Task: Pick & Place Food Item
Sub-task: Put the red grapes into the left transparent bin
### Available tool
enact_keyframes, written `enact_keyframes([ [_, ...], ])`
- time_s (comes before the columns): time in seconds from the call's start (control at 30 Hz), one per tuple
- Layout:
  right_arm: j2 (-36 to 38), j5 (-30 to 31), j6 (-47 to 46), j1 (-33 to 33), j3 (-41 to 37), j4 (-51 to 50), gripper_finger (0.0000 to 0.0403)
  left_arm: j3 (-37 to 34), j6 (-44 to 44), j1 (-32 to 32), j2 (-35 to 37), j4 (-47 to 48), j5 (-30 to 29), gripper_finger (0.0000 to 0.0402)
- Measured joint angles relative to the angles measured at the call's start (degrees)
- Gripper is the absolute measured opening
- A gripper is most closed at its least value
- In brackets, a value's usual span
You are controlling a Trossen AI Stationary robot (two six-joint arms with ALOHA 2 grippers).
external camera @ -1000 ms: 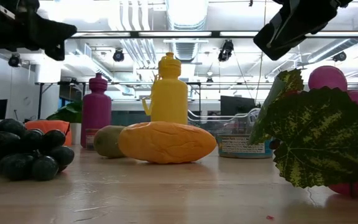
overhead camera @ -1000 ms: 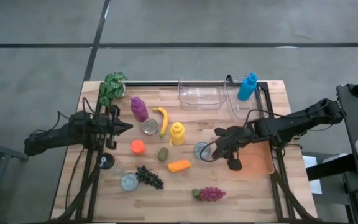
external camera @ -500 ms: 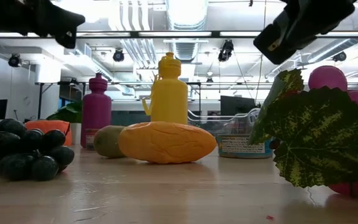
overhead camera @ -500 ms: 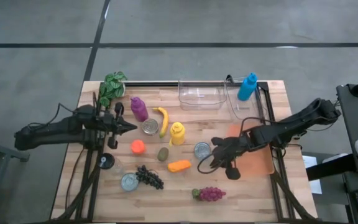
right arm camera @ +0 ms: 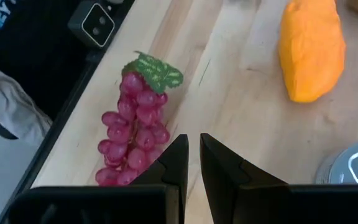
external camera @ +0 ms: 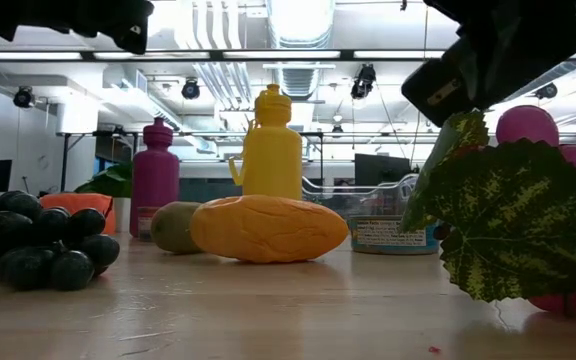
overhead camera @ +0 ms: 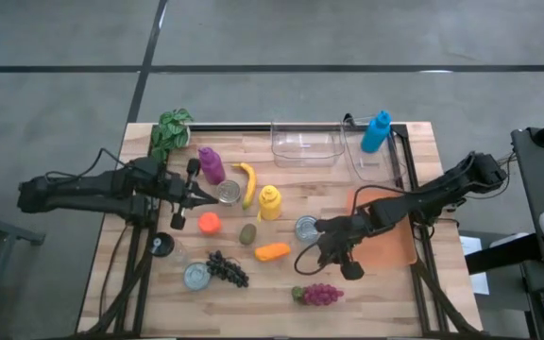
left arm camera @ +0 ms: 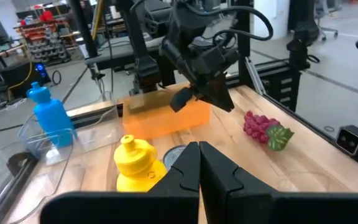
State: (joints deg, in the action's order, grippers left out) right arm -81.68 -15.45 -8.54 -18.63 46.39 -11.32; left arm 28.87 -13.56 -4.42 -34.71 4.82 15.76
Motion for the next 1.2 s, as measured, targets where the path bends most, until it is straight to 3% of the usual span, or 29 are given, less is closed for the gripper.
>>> enact_keyframes([
  [0.6, -2.3, 0.4, -3.1, 0.1, 0.0, 5.0, 0.0041, 0.1, -0.2, 0.2, 0.0, -0.9, -0.7, 0.0001],
  [0.97, -3.5, 1.3, -3.2, 0.1, 0.0, 7.8, 0.0115, 0.1, -0.2, 0.2, 0.0, -0.7, -1.1, 0.0001],
  [1.2, -3.7, 1.3, -3.2, 0.1, -0.1, 7.8, 0.0136, 0.1, -0.2, 0.2, 0.0, -0.7, -1.1, 0.0001],
])
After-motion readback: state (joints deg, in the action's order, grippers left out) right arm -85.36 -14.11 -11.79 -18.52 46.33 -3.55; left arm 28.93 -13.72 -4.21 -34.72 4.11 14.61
